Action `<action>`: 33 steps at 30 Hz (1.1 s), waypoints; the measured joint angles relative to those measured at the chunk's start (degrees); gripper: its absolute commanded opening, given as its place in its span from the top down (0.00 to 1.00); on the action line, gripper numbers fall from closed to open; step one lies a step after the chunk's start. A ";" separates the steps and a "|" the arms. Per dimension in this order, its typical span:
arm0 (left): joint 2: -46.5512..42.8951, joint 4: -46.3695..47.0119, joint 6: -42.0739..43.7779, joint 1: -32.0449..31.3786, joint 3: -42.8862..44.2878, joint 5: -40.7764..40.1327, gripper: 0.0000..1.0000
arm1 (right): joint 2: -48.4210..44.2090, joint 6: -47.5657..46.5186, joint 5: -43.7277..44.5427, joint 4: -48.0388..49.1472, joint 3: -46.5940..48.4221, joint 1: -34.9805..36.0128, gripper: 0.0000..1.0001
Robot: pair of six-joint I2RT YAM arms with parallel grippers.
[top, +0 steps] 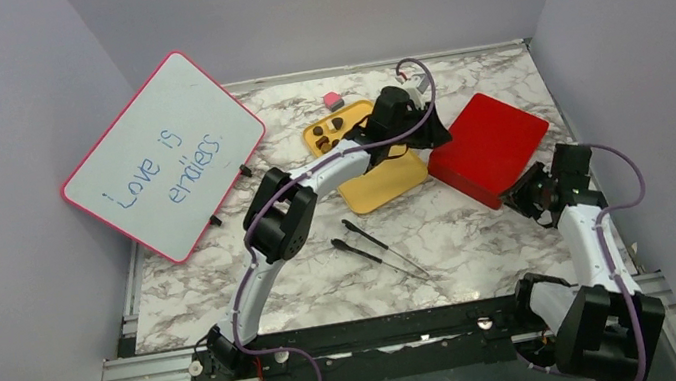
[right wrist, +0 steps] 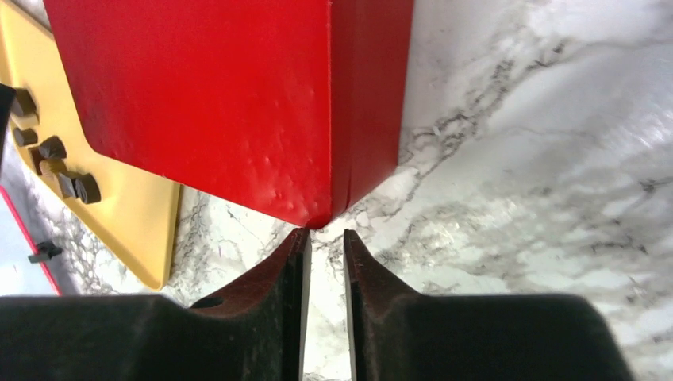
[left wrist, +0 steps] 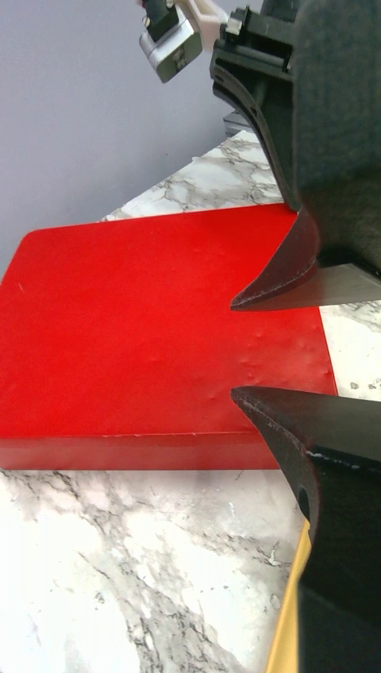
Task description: Pack the chocolate
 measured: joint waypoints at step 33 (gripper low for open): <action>0.11 6.47 1.18 0.00 -7.48 1.86 0.62 | 34.99 -22.71 20.96 8.70 36.79 0.20 0.99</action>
